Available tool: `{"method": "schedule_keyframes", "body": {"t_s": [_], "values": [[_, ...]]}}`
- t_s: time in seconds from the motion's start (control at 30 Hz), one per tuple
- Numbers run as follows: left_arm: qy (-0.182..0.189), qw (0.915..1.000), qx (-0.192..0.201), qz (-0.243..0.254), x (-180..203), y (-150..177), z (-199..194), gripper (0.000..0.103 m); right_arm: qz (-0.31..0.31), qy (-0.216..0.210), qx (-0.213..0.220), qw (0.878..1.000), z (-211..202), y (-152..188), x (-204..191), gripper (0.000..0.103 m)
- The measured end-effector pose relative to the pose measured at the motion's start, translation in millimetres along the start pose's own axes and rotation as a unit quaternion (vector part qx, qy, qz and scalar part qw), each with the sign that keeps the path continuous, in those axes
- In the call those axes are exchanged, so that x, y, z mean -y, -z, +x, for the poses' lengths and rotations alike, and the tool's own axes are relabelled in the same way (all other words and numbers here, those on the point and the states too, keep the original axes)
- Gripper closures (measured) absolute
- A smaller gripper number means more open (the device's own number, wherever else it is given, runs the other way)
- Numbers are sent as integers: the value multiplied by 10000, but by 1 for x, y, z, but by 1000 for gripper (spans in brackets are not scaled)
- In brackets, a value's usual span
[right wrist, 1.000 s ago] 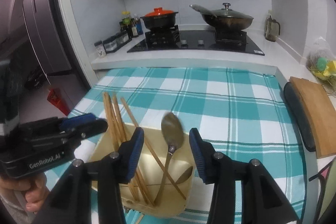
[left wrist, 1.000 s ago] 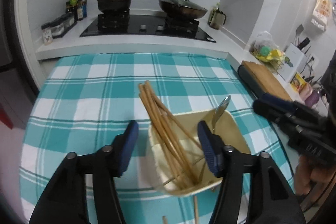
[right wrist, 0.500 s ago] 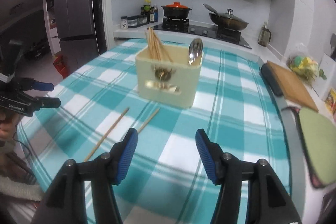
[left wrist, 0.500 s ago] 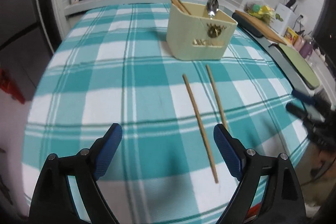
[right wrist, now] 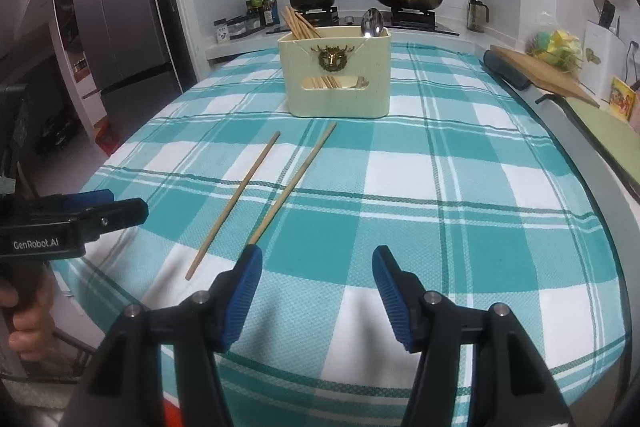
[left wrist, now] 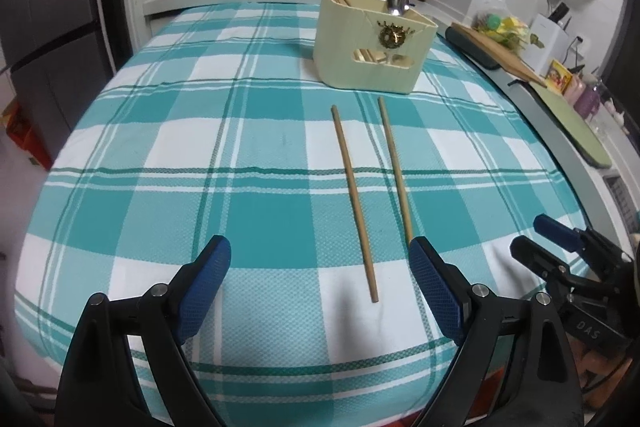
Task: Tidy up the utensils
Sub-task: 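Withdraw both tools back over the last two chopsticks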
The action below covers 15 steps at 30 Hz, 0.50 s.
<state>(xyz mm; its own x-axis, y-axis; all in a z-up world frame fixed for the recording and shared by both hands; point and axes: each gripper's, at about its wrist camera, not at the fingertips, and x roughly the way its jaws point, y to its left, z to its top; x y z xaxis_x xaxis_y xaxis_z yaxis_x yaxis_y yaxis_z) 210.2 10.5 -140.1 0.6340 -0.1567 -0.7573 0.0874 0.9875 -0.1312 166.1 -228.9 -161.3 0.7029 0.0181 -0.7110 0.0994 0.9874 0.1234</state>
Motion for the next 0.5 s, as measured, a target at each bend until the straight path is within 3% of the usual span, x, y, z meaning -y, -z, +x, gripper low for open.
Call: {"method": "schedule_keyframes", "body": {"t_s": [0.5], "values": [[-452,9989,77,114,0,9,7,9,56,96,-128,9999,2,16,2,44]]}}
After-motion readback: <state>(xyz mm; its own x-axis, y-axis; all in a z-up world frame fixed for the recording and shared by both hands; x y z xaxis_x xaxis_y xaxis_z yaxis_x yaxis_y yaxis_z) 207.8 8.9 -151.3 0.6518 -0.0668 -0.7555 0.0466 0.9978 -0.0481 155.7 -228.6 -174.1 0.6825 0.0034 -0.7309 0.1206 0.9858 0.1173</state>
